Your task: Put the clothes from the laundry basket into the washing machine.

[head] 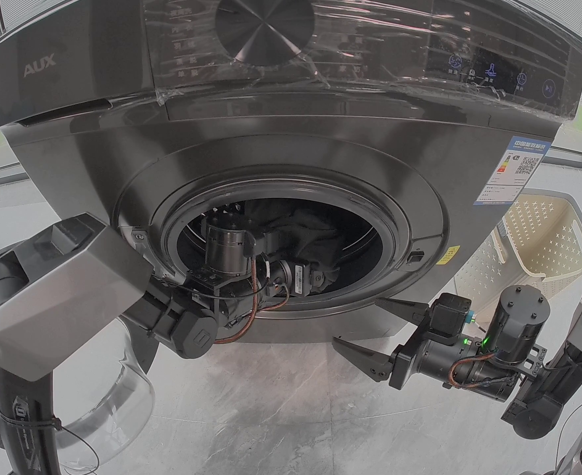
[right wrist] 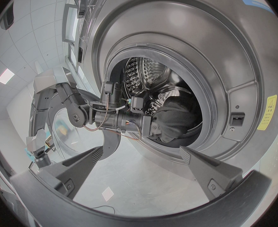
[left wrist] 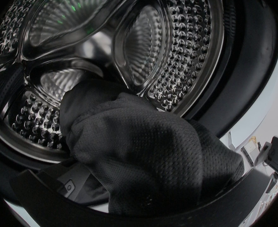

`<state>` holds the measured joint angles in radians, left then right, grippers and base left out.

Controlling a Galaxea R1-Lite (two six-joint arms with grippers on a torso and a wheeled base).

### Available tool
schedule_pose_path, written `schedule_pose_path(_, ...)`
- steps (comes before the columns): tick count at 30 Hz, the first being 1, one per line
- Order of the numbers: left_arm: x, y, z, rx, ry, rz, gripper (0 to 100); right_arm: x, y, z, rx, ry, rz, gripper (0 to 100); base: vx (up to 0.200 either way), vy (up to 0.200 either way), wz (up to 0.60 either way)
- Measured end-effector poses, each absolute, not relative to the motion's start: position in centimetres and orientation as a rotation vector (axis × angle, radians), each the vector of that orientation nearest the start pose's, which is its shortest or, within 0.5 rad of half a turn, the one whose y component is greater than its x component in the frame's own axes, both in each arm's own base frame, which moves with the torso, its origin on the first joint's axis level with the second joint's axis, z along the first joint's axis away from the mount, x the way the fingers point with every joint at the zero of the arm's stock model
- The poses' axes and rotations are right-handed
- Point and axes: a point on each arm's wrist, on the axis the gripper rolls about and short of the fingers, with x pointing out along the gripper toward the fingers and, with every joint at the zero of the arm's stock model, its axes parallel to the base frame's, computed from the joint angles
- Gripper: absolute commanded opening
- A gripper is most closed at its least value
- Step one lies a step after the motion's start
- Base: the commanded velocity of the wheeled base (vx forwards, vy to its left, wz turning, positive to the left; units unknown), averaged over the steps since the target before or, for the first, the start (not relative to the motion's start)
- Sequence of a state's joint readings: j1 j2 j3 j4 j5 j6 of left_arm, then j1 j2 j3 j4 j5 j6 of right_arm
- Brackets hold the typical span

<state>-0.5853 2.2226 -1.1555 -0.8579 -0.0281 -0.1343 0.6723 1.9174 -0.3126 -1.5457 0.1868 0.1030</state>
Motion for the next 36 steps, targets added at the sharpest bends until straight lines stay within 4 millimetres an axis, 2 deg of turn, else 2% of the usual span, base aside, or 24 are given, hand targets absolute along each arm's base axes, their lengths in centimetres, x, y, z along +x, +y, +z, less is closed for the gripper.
schedule_pose_path(4,37.3,-24.5,9.7,-0.084,0.211,-0.598,100,21.1,17.4,9.9,0.082,0.102,0.855,100,0.0,0.0,0.0)
schedule_pose_path(5,37.6,-24.6,9.6,-0.088,0.199,-0.596,0,21.2,17.4,9.9,0.083,0.102,0.855,100,0.0,0.0,0.0)
schedule_pose_path(12,41.1,-25.6,9.7,-0.145,0.086,-0.526,0,21.2,17.4,9.9,0.083,0.103,0.855,100,0.0,0.0,0.0)
schedule_pose_path(16,43.5,-26.0,10.5,-0.205,-0.007,-0.443,0,21.2,17.4,9.9,0.083,0.103,0.856,100,0.0,0.0,0.0)
schedule_pose_path(22,46.5,-25.1,11.4,-0.273,-0.113,-0.324,0,21.2,17.4,9.8,0.083,0.105,0.855,100,0.0,0.0,0.0)
schedule_pose_path(23,47.6,-24.2,11.3,-0.284,-0.133,-0.275,0,21.2,17.4,9.8,0.083,0.106,0.855,100,0.0,0.0,0.0)
schedule_pose_path(27,48.6,-23.3,10.8,-0.289,-0.14,-0.231,0,21.3,17.4,9.7,0.083,0.108,0.855,100,0.0,0.0,0.0)
schedule_pose_path(32,48.8,-23.0,9.3,-0.27,-0.108,-0.219,0,21.3,17.4,9.7,0.083,0.111,0.854,100,0.0,0.0,0.0)
schedule_pose_path(33,48.7,-22.9,8.9,-0.262,-0.093,-0.218,100,21.3,17.5,9.7,0.083,0.111,0.854,100,0.0,0.0,0.0)
schedule_pose_path(36,47.7,-23.2,7.6,-0.233,-0.03,-0.236,100,21.3,17.5,9.6,0.083,0.113,0.855,100,0.0,0.0,0.0)
